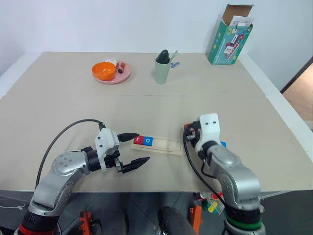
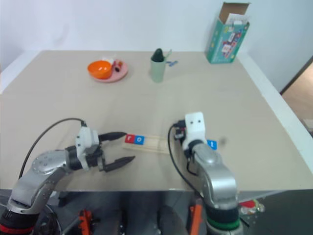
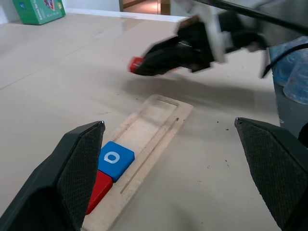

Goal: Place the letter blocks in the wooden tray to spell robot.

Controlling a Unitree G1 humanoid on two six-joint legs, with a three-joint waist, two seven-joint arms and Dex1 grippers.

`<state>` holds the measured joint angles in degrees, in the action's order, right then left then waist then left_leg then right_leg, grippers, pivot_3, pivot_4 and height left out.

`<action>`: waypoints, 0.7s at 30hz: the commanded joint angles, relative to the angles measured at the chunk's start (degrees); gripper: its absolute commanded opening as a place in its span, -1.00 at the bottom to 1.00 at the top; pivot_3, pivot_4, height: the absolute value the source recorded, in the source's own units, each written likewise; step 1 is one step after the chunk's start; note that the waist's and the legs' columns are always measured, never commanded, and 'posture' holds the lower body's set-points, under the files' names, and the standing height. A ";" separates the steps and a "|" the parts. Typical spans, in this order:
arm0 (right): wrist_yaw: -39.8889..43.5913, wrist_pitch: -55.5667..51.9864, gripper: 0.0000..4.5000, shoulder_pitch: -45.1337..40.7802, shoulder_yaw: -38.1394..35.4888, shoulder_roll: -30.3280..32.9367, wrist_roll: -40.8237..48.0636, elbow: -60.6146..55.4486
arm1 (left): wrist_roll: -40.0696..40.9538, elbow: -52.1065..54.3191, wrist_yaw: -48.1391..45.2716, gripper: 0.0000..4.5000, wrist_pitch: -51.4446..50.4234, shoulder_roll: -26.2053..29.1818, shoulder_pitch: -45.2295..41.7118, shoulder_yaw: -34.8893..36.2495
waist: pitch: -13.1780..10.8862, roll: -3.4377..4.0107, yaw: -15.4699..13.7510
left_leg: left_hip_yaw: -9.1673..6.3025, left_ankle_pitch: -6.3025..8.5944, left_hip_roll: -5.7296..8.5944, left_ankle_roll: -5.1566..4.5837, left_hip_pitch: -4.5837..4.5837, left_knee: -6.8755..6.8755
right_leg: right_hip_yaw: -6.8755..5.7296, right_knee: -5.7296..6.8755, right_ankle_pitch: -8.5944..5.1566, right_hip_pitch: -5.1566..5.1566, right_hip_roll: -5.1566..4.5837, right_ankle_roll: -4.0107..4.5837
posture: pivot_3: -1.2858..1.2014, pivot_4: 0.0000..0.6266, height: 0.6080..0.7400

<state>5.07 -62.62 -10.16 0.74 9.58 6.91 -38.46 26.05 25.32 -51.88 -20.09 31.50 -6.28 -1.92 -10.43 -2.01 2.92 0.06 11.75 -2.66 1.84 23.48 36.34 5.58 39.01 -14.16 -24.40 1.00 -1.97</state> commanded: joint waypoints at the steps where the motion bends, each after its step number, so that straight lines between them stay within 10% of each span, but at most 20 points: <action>1: 0.12 -2.72 -0.46 2.61 -1.04 -0.02 1.12 -6.09 | 0.68 2.06 -0.25 1.00 0.50 0.91 -0.37 0.44 | 0.00 0.00 0.07 | 0.03 0.00 0.00 0.00 -0.03 0.00 | 0.04 0.00 -0.04 0.00 0.00 0.09 | 0.03 -0.52 1.00; 10: -1.74 -4.82 -0.46 5.28 -2.08 -3.68 1.70 -7.06 | 0.51 2.01 -0.50 1.00 -0.34 2.13 -1.68 -0.44 | 0.00 0.00 0.10 | 0.06 -0.04 0.01 0.03 -0.07 0.06 | 0.08 0.00 -0.09 0.03 0.00 0.27 | 0.03 -0.52 1.00; 18: -0.15 -5.74 0.91 3.29 -6.77 -1.59 3.02 -8.77 | 0.25 2.79 -0.16 1.00 -0.78 2.66 -1.90 -0.74 | 0.00 0.00 0.10 | 0.03 -0.01 0.01 0.06 -0.03 0.01 | 0.04 -0.03 -0.13 0.02 0.00 0.24 | 0.03 -0.52 1.00; 21: 4.54 -7.04 1.00 0.61 -11.31 3.67 5.89 -9.14 | 0.03 3.06 -0.18 1.00 -0.72 2.77 -1.74 -0.99 | -0.01 0.00 0.10 | 0.07 -0.01 0.04 0.06 -0.02 0.02 | 0.08 -0.06 -0.13 0.02 -0.04 0.24 | 0.03 -0.52 1.00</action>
<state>7.13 -69.25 -8.01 -7.68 11.62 11.06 -44.33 25.93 25.89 -52.07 -21.21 33.88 -7.45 -2.76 -10.44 -2.01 3.01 0.13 11.73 -2.60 1.89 23.46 36.36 5.66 38.95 -14.29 -24.36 0.95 -1.73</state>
